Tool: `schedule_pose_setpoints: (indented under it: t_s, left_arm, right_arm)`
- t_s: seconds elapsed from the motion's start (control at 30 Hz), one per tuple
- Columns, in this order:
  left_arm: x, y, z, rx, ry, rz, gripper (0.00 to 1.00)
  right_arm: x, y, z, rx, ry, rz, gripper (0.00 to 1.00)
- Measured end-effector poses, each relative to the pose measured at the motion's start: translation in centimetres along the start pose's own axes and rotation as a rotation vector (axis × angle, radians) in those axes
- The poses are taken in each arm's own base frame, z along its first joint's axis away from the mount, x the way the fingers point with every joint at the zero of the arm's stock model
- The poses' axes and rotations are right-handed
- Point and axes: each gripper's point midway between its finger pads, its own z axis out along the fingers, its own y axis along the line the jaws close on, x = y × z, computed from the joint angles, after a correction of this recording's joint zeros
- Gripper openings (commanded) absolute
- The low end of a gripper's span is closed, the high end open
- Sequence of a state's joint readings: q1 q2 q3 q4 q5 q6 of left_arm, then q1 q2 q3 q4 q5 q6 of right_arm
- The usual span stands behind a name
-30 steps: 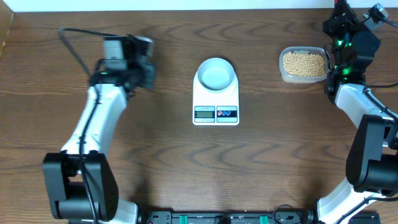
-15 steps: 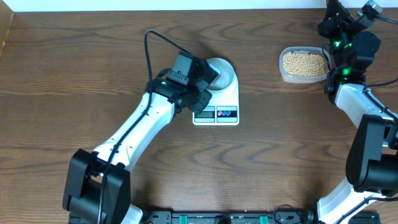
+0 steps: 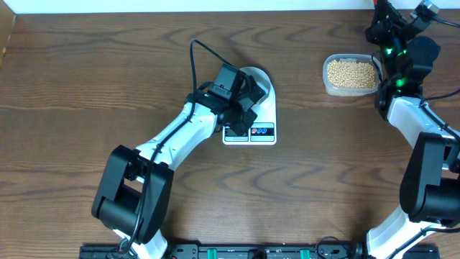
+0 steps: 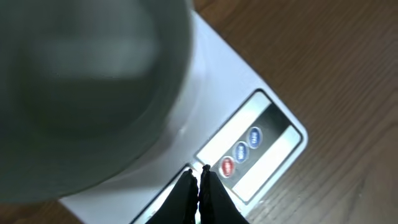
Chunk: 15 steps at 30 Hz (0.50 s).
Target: Scoop item into bowl and weigh 50g on scale
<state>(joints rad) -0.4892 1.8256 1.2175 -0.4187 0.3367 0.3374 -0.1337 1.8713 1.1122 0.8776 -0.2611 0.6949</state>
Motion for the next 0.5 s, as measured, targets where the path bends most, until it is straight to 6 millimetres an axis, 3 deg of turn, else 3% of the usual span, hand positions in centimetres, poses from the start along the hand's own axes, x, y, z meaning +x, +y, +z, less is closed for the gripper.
schedule_pose_setpoints:
  t_s: [0.2,0.5]
  left_arm:
    - [-0.3,-2.2,0.5,0.032,0.006,0.043,0.07]
    - [0.4,-2.2,1.5,0.046,0.032,0.034,0.08]
  right_arm:
    - [0.2,0.2,0.0,-0.01,0.01,-0.003,0.01]
    - [0.6,0.5,0.0,-0.03,0.032,-0.014,0.01]
